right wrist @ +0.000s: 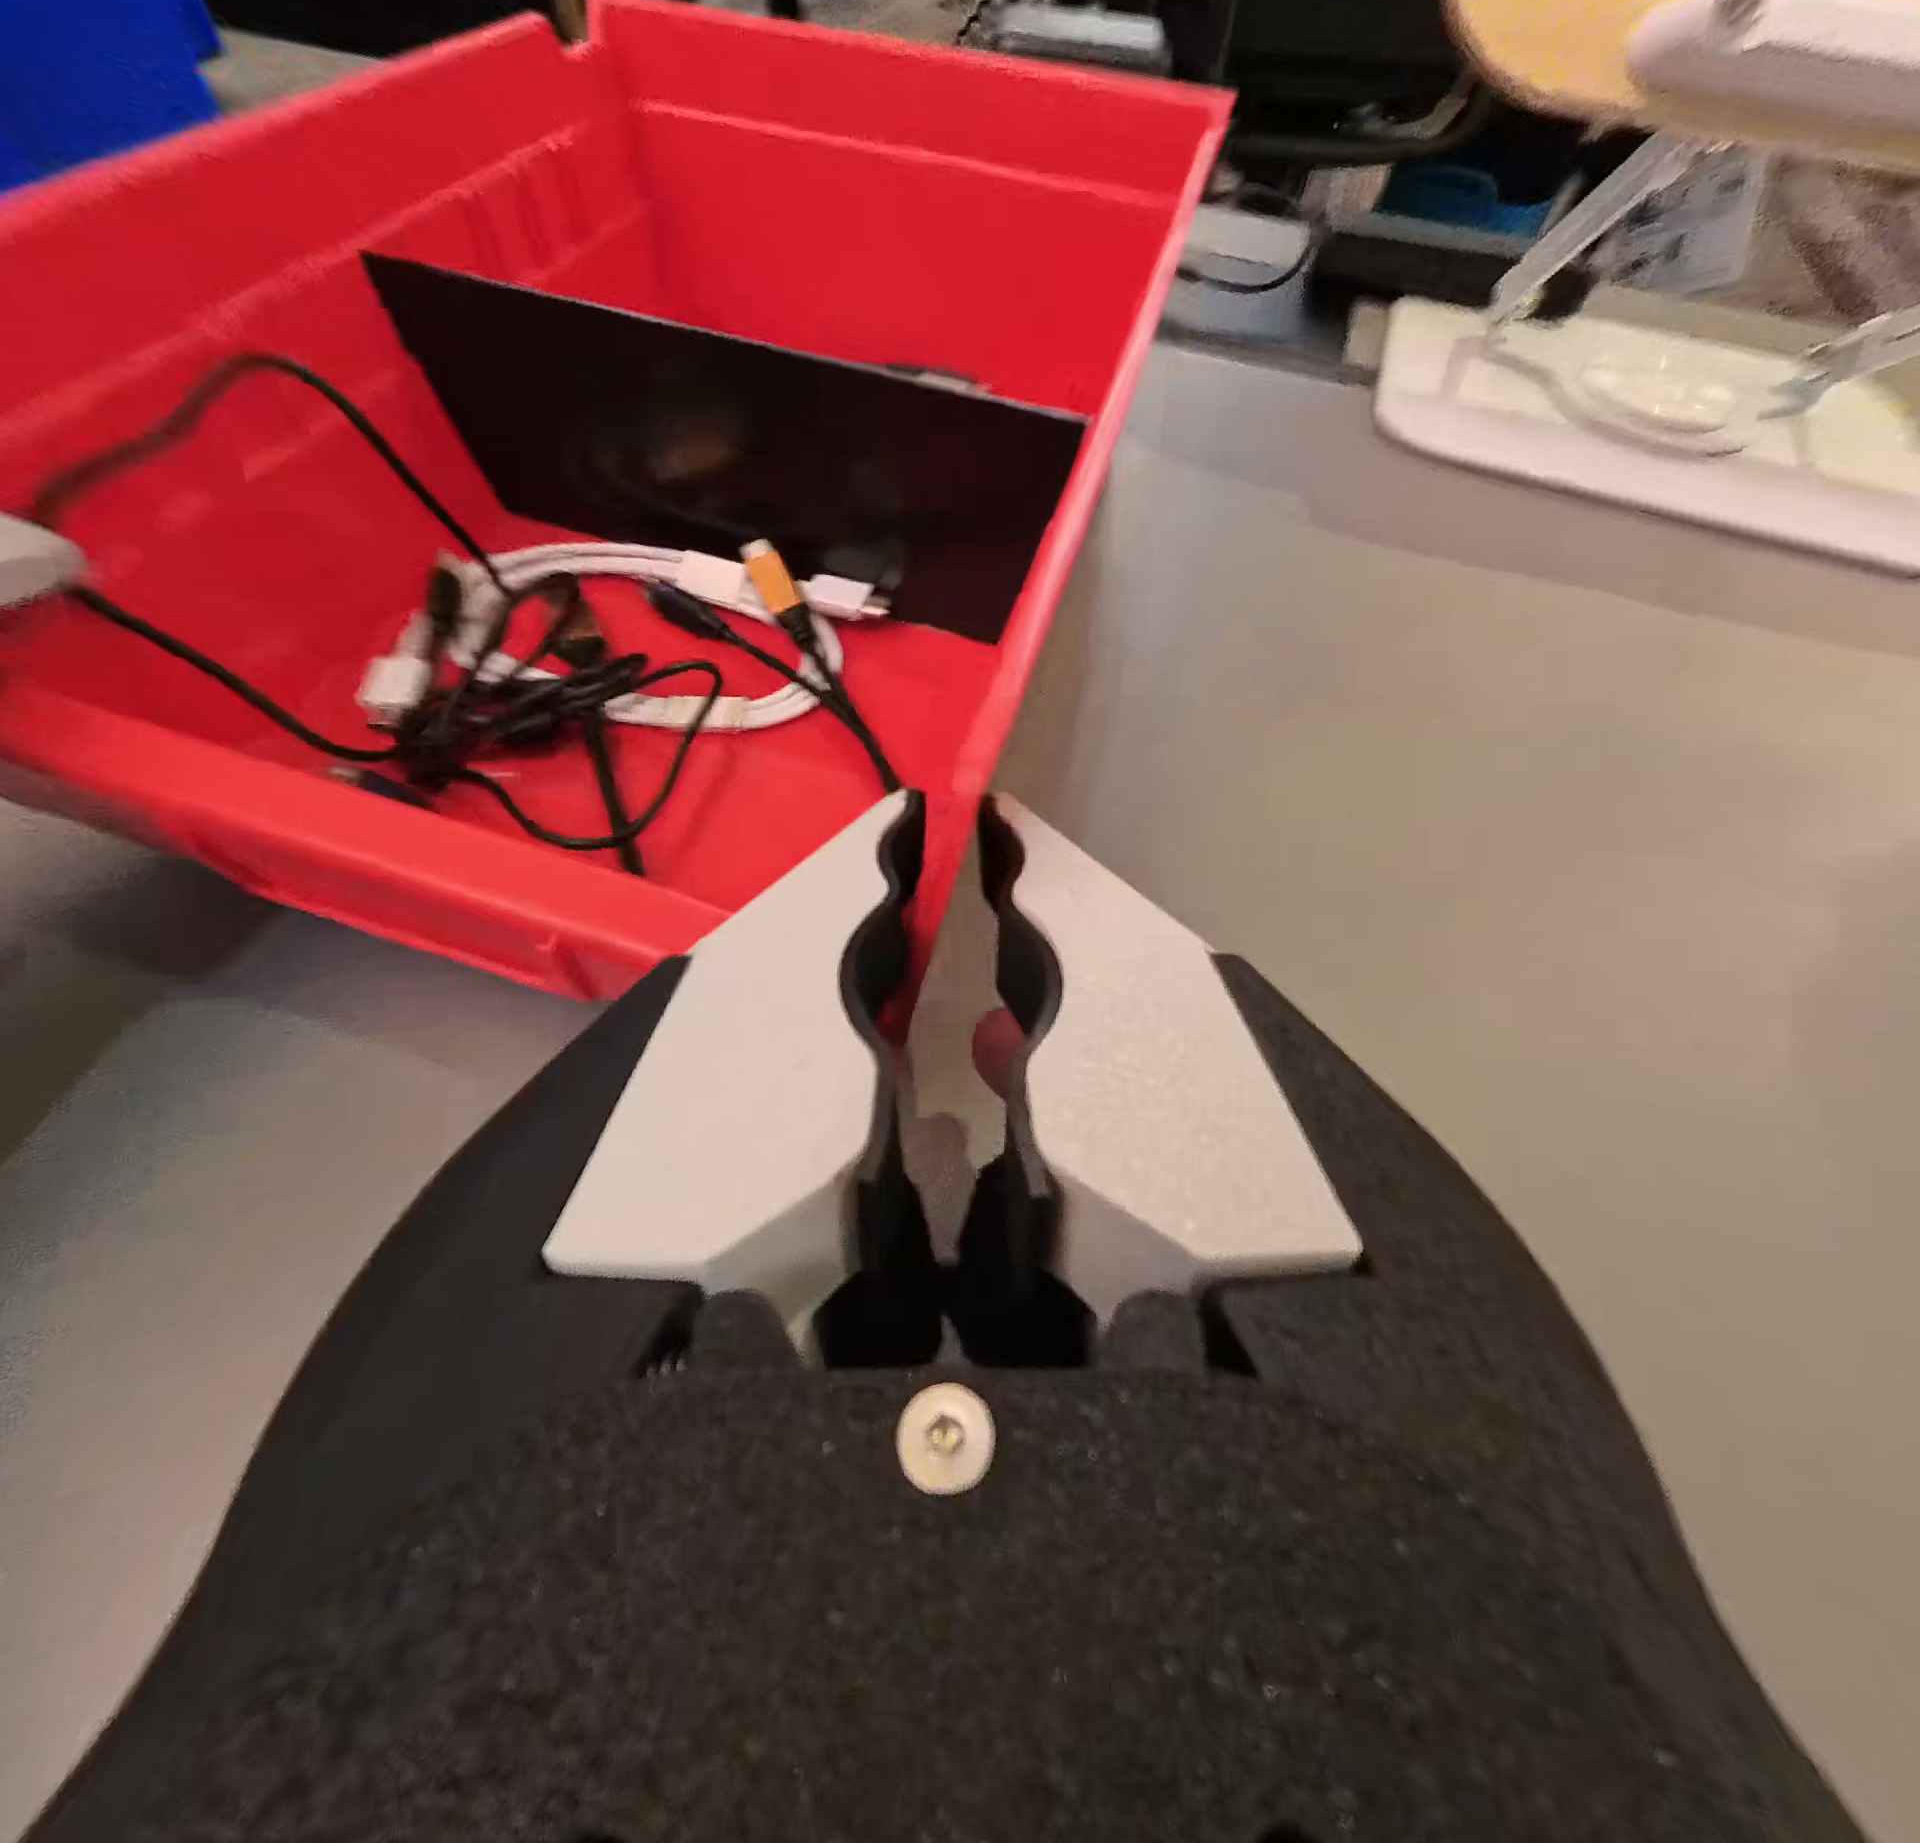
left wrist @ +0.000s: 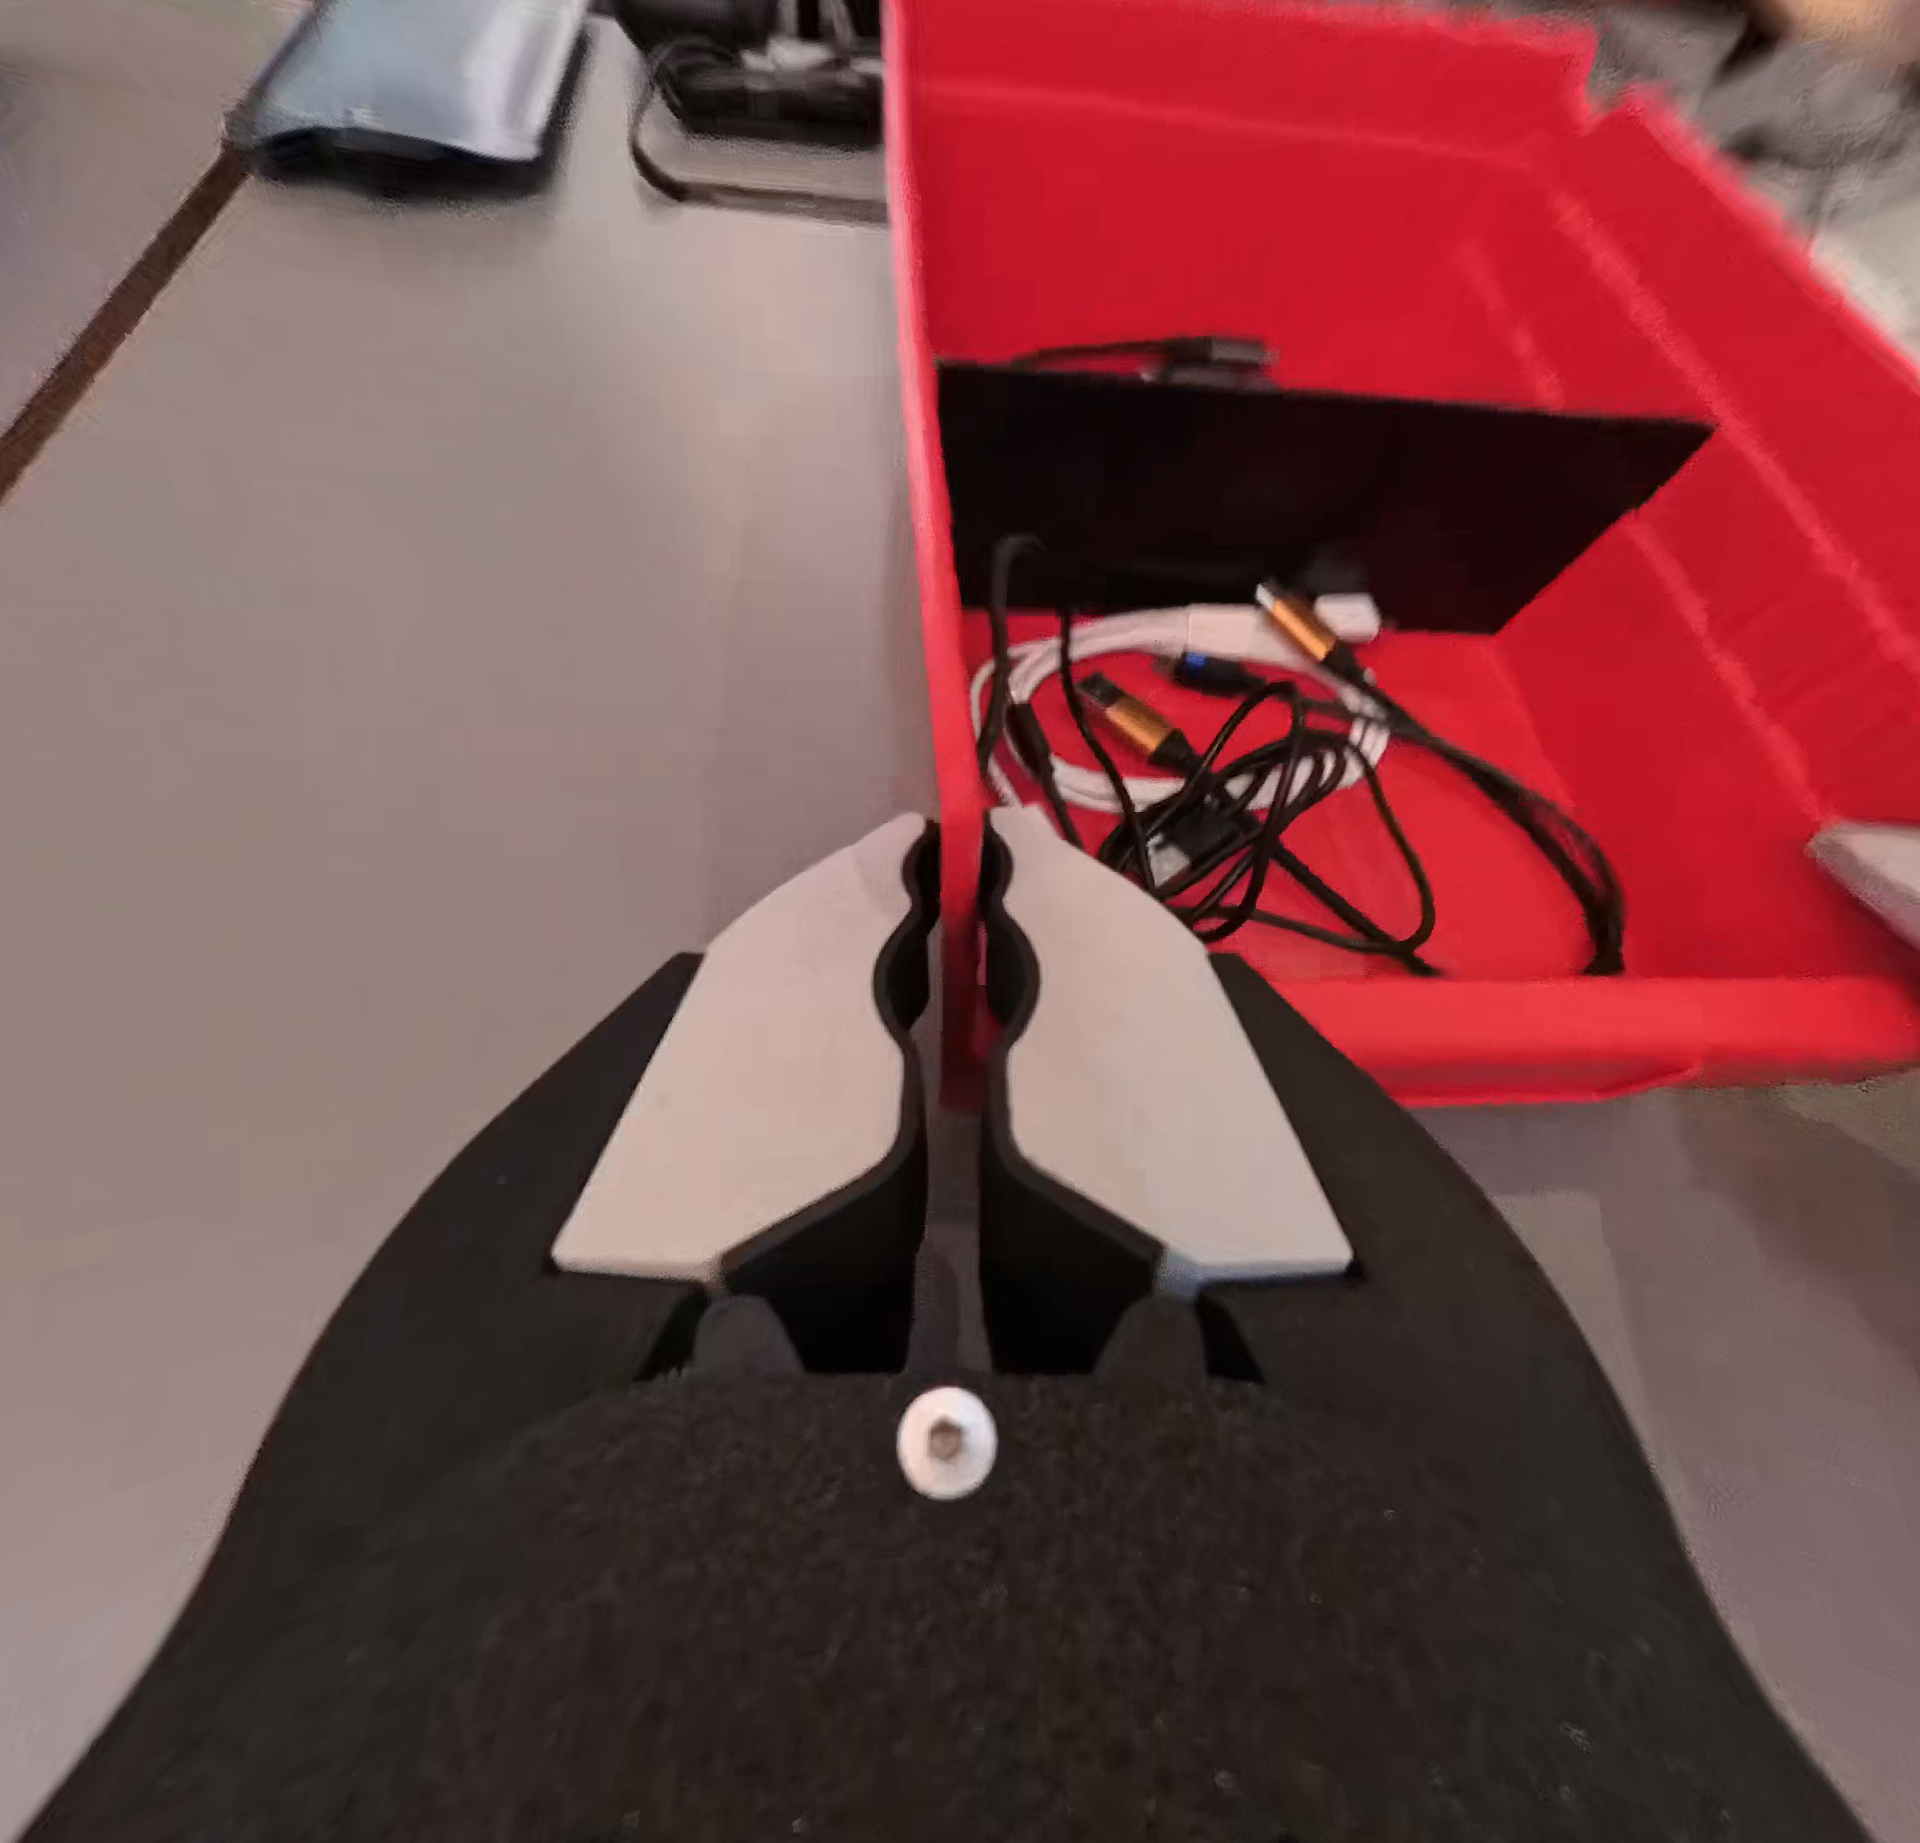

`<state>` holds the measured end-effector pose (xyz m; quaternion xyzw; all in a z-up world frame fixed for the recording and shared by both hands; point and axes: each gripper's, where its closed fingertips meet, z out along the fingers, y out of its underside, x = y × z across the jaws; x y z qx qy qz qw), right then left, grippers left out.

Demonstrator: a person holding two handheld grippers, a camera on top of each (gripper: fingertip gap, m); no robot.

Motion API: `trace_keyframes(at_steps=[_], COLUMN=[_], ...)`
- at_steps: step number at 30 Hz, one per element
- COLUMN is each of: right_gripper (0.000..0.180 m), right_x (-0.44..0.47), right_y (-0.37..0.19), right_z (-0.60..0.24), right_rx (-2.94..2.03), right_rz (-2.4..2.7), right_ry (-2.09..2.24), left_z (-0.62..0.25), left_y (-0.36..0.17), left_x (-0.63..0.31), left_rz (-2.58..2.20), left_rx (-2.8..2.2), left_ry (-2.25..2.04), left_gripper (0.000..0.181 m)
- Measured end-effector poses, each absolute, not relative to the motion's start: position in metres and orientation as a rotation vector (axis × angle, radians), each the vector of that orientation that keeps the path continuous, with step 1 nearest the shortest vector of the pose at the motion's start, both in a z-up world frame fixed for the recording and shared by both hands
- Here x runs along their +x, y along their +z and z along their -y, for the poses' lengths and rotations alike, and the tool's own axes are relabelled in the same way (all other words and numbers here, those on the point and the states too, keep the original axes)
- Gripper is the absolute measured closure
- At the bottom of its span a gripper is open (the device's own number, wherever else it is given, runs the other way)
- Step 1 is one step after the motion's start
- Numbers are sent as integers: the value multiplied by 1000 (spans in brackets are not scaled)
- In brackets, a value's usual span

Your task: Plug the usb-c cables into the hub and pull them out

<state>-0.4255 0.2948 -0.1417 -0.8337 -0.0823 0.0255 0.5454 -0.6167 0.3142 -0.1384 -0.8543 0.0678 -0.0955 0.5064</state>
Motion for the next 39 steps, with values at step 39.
trace_keyframes(at_steps=[39], right_gripper=[149], right_x=[48], right_y=[-107], right_z=[-179], right_rx=[-1859], right_rz=[44], right_ry=[-6], left_z=[-208], left_y=[-137], left_x=[-451], left_rz=[-137], left_rx=[-2099], left_ry=[-441], left_gripper=[152])
